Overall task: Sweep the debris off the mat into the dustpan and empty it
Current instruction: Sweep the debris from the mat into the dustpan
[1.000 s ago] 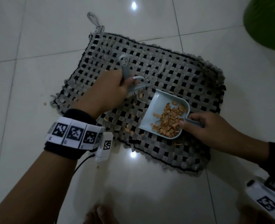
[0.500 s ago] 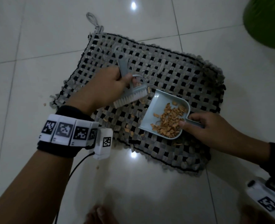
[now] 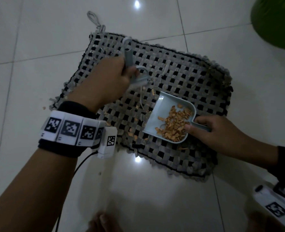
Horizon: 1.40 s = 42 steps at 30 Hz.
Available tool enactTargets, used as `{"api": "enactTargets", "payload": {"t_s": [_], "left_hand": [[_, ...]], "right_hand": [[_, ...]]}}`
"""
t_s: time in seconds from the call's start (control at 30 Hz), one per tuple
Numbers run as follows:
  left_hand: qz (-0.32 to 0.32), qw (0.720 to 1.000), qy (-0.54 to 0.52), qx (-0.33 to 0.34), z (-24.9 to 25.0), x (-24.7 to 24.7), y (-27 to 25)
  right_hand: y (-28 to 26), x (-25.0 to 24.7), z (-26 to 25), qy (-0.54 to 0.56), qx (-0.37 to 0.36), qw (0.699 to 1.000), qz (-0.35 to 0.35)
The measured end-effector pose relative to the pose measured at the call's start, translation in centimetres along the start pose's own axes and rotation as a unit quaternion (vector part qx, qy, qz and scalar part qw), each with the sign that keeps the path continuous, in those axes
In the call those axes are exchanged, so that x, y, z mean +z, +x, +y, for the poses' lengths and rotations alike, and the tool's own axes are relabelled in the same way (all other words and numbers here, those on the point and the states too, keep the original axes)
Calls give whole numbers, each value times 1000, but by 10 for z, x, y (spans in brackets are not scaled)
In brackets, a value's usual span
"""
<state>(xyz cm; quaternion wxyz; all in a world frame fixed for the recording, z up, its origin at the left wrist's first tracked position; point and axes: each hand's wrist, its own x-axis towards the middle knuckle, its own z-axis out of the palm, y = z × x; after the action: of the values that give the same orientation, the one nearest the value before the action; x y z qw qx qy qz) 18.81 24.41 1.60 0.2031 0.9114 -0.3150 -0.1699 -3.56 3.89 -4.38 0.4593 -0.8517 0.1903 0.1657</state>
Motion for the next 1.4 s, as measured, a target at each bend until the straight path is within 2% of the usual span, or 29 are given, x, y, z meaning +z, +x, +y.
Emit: {"api": "enactTargets", "payload": {"t_s": [0.07,0.23,0.27,0.37,0.4,0.53,0.67,0.7,0.8,0.83,0.9,0.97,1.0,1.1,1.17,1.3,1.33,1.4], "left_hand": [[26,999,29,7,3,5,4],[-88,995,37,6,4,9,5],[-84,996,24,6,4,8,4],[9,1000,0,9,3,7,3],[17,1000,10,6,3,8,3],[-79,997,3,-8,-2,7,1],[-6,1000,-1,3,-1,6,0],[-18,1000,12,0,0,6,0],[-113,993,30,-13,-1,1,-2],[-120,992,16,-17,-2,-3,-3],[-85,996,-24,-18,-3,-7,-4],[-27,999,-16,-19,0,-4,-4],[-19,1000,-2,-20,1,-1,-4],[-91,995,7,-28,1,6,-7],[-108,994,-8,-27,1,3,-12],[-7,1000,-18,6,5,10,-13],[3,1000,-13,13,7,15,-13],[-21,1000,-2,19,9,26,-17]], "right_hand": [[0,0,0,0,2,1000,-3],[0,0,0,-1,0,1000,-3],[0,0,0,0,-1,1000,-2],[1,1,1,0,-3,1000,3],[1,1,0,1,-3,1000,4],[1,1,0,0,-8,1000,3],[1,1,0,-11,-2,1000,7],[1,1,0,-11,0,1000,6],[1,1,1,-12,0,1000,5],[1,1,1,-11,-2,1000,6],[1,0,0,-8,-3,1000,6],[1,0,-1,-7,-4,1000,4],[1,0,-1,-8,-4,1000,3],[1,0,-1,-10,-6,1000,1],[1,-1,-1,-17,-5,1000,1],[0,-1,-2,-14,-7,1000,-3],[-1,-1,-3,-12,-8,1000,-4],[-1,-2,-3,-12,-8,1000,-8]]}}
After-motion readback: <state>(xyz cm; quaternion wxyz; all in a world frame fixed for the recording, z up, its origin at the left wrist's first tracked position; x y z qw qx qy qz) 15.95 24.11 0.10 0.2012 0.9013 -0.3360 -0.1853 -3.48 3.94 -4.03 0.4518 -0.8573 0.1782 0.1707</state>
